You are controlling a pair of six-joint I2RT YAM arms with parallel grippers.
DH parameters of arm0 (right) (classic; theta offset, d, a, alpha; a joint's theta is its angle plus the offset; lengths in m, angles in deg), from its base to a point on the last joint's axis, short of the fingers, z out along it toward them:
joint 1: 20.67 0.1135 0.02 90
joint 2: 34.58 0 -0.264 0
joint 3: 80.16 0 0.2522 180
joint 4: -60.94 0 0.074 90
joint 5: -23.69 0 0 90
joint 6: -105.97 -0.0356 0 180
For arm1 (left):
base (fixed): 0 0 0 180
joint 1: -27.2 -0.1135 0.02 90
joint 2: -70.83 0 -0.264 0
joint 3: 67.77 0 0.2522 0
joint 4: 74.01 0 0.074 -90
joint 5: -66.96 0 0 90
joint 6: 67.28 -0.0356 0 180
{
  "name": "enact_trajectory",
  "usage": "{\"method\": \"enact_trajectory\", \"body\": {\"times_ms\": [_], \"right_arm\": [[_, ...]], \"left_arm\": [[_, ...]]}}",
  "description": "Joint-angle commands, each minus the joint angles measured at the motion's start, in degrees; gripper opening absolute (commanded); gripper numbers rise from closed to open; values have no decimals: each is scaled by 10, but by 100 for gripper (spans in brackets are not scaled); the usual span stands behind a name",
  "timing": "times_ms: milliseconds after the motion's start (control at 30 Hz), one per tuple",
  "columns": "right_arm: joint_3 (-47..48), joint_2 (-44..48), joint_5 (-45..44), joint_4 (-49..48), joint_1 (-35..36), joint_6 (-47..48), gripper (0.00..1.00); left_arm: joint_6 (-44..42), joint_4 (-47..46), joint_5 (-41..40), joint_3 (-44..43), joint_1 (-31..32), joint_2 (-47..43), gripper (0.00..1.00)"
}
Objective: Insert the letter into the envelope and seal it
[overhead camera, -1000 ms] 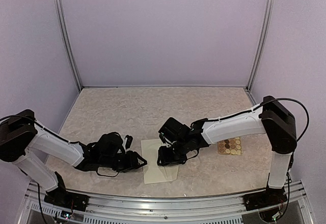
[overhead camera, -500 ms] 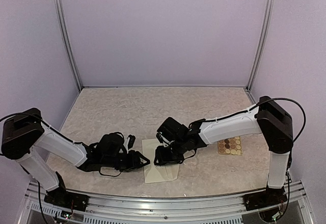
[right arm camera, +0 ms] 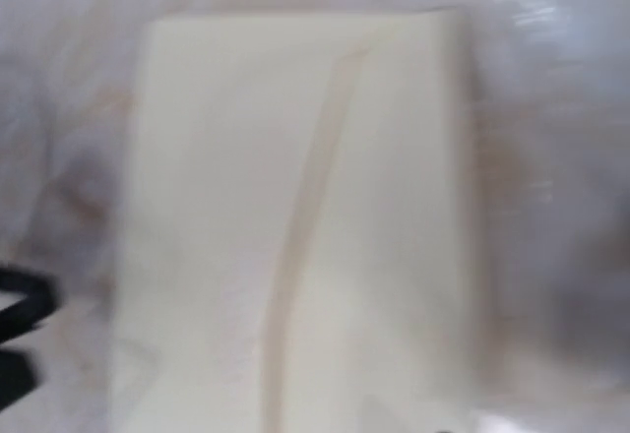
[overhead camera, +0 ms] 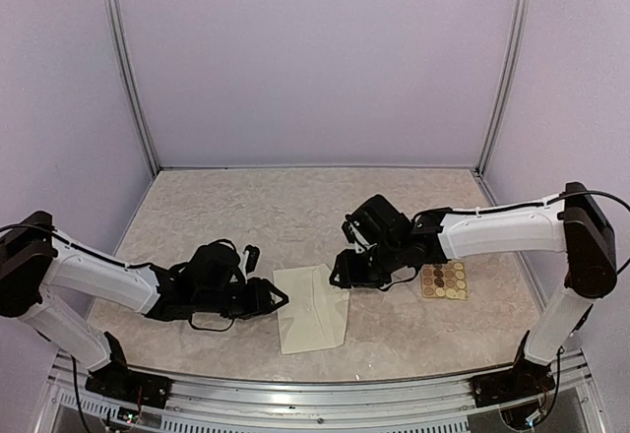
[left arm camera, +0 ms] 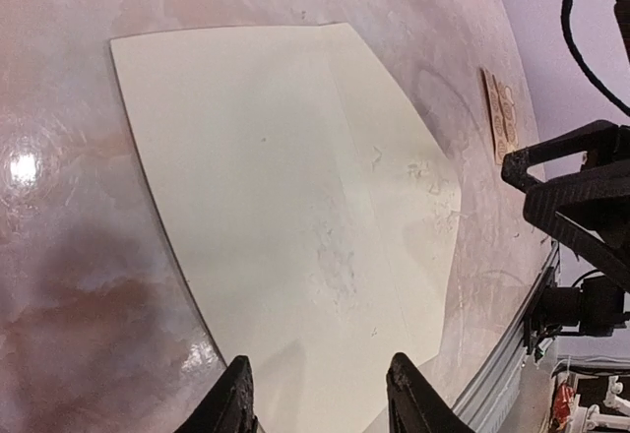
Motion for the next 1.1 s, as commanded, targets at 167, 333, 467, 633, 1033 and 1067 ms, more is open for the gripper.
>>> {"method": "enact_trajectory", "body": {"times_ms": [167, 333, 467, 633, 1033, 1067], "right_arm": [[-75, 17, 25, -37, -39, 12, 54], [-80, -6, 52, -67, -39, 9, 57], [-75, -23, 70, -80, -39, 14, 57], [-67, -37, 89, -96, -36, 24, 56], [-20, -68, 100, -116, 8, 18, 54], [-16, -79, 104, -119, 11, 17, 54]], "left_arm": [[-20, -20, 11, -31, 8, 57, 39], [-26, -34, 20, -42, 10, 97, 36], [-27, -37, 19, -44, 13, 113, 35], [-21, -39, 19, -41, 17, 122, 34], [-14, -37, 22, -44, 25, 127, 34], [-14, -36, 22, -44, 25, 127, 34]]}}
